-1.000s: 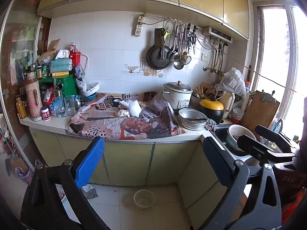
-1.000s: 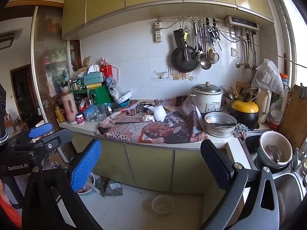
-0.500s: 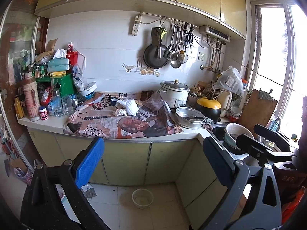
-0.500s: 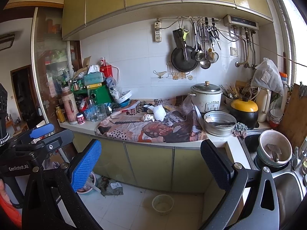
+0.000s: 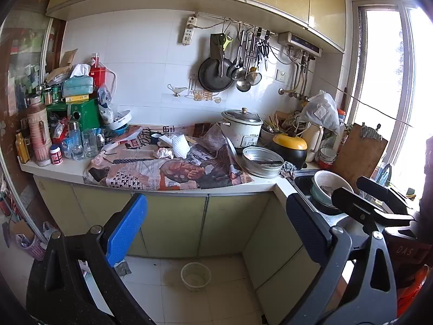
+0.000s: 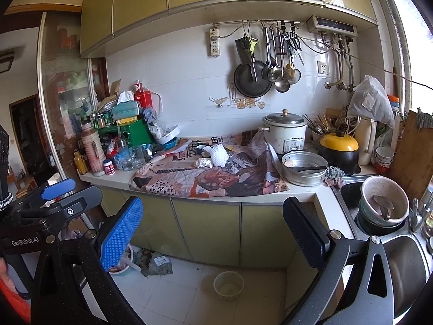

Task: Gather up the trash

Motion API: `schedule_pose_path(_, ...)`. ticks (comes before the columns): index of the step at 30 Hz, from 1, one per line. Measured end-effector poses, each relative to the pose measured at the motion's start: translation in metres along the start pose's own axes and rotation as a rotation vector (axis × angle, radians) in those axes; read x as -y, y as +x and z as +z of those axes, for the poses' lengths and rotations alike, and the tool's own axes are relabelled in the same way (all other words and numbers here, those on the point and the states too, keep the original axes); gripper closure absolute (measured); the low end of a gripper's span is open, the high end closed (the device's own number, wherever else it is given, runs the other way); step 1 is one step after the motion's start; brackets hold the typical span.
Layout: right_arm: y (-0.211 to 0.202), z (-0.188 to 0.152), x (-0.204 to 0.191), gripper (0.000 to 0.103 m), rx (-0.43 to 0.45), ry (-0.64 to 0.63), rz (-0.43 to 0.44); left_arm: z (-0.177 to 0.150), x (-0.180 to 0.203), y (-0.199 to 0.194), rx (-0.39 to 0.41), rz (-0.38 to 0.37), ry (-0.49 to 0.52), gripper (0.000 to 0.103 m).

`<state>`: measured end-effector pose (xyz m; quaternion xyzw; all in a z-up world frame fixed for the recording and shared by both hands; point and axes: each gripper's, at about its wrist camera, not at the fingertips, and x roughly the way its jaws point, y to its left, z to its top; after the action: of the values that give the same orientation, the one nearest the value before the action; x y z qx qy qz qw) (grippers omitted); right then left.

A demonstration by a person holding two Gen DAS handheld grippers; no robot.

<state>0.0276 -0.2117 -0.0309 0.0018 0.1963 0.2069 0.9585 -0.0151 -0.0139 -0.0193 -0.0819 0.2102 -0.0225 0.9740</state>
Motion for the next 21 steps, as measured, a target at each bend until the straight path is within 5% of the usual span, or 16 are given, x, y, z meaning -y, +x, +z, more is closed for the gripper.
schedule_pose_path(21,0.007,-0.003,0.008,0.0,-0.017,0.015,-0.005,0.0,-0.006,0.011,-0.011,0.004,0.0,0.0)
